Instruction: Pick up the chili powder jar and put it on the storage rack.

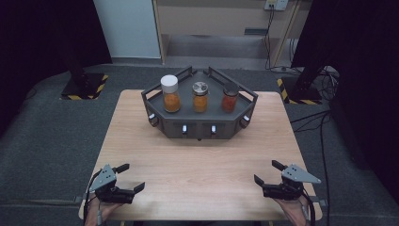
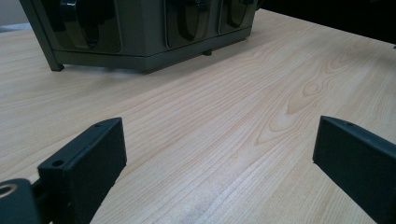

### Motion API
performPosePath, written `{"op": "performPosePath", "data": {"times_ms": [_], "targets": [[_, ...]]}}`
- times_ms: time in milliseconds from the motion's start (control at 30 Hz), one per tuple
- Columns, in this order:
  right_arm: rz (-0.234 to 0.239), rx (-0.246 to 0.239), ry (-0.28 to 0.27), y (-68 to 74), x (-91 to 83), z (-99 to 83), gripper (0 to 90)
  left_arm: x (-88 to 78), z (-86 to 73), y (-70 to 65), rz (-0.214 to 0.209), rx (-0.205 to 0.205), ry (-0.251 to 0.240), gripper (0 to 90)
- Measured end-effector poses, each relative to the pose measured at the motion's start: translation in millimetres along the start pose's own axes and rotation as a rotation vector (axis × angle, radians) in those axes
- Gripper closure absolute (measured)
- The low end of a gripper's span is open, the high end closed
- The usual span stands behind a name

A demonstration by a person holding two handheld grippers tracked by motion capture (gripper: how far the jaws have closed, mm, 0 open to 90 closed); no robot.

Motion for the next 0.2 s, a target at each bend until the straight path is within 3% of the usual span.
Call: {"op": "performPosePath", "data": {"times_ms": [200], "targets": [[-0.002,0.009,-0.005,-0.9,-0.4,-0.7,9.4,0.1,-0.3,0.7,-0.001,-0.003,-0.002,2.0]]}}
Point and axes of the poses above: each handheld gripper's, and its own axes: x roughly forward along the jaws, z roughly out of its top, y roughly to its left, the point moved 5 cm from there along x, roughly forward along the jaws, and after that the axes turned 10 degrees about z, right-handed, at the moved point
